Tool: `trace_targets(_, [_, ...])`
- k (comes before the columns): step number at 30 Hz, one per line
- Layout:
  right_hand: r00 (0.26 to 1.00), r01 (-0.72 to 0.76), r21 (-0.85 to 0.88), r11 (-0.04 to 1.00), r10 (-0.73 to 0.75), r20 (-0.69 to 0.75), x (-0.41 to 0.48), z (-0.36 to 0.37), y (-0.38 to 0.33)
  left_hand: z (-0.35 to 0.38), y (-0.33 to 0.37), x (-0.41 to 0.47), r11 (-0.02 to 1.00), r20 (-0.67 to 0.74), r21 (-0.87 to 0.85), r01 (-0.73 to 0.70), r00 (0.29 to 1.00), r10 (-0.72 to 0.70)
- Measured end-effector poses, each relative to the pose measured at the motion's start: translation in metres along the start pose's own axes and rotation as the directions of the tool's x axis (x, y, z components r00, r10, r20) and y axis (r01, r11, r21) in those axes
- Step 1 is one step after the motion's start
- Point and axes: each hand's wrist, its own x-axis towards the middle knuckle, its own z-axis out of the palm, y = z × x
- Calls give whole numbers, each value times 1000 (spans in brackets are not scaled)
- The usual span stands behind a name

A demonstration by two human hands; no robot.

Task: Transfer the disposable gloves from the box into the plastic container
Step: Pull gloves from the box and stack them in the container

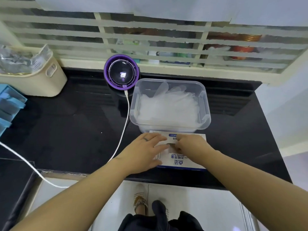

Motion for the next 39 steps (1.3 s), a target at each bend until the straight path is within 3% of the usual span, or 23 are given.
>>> trace_targets(3, [996,-1,41,999,5,-94,-7,8,4,5,0,11,988,144,-94,125,983,-111])
trace_targets(11, [958,29,233,972,39,-283,-24,10,9,1,3,16,983,160,-107,152,978,-134])
trace_targets(16, [952,-7,349,937,114,-286,-26,16,3,-4,6,16,980,167,-111,168,975,-148])
trace_targets(22, [975,-43,246,968,94,-201,-6,14,-7,-4,8,12,975,174,-128,183,972,-160])
trace_targets(29, [955,95,365,926,19,-297,-2,11,-27,-5,1,-5,971,175,-101,217,965,-197])
trace_targets(35, [875,82,485,871,170,-453,-26,12,-22,-6,-1,-9,971,187,-83,224,961,-206])
trace_targets(39, [867,21,639,769,305,-395,-33,18,-22,-8,0,-8,969,207,-87,230,956,-208])
